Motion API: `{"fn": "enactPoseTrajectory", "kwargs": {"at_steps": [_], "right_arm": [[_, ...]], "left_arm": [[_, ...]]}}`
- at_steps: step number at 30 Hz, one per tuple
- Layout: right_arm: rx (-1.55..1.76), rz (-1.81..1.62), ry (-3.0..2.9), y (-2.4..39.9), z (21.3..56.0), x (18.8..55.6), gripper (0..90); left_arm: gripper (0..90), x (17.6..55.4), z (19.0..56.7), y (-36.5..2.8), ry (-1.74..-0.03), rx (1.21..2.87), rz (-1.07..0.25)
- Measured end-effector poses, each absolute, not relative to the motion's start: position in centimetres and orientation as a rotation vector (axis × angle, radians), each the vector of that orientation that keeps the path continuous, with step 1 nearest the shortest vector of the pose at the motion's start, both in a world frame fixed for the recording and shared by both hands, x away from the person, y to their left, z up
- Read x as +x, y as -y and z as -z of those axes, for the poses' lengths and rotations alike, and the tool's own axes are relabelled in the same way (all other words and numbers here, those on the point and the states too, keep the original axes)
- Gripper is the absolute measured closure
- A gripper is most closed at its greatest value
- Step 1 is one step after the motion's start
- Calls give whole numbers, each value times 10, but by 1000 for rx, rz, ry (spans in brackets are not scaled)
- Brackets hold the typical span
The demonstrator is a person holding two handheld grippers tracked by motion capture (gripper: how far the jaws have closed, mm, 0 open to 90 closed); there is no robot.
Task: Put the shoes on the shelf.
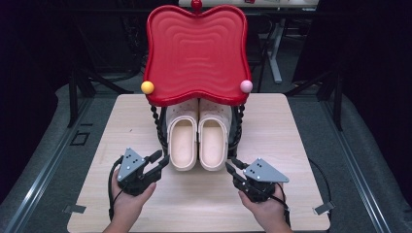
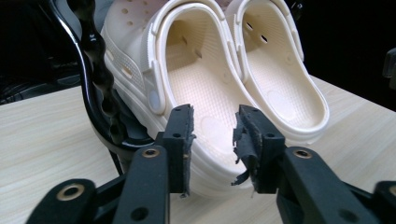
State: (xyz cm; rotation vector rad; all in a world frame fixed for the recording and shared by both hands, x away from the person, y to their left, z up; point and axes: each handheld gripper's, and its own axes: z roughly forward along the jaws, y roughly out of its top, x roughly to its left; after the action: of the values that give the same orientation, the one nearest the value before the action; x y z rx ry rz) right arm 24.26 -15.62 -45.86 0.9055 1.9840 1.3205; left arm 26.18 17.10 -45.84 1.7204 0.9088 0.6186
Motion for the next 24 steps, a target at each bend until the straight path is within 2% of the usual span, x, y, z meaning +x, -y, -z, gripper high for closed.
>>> {"fn": "enactPoseTrajectory", "kwargs": {"at_steps": [9, 17, 24], "right_arm": [[895, -1287, -2046, 151, 476, 236, 792], [929, -1251, -2097, 144, 495, 241, 897], [946, -1244, -2144, 139, 508, 247, 900]], "left_arm": [[767, 252, 478, -173, -925, 1765, -597], [893, 253, 497, -171, -936, 1796, -557], [900, 257, 507, -165, -943, 1829, -530]]}}
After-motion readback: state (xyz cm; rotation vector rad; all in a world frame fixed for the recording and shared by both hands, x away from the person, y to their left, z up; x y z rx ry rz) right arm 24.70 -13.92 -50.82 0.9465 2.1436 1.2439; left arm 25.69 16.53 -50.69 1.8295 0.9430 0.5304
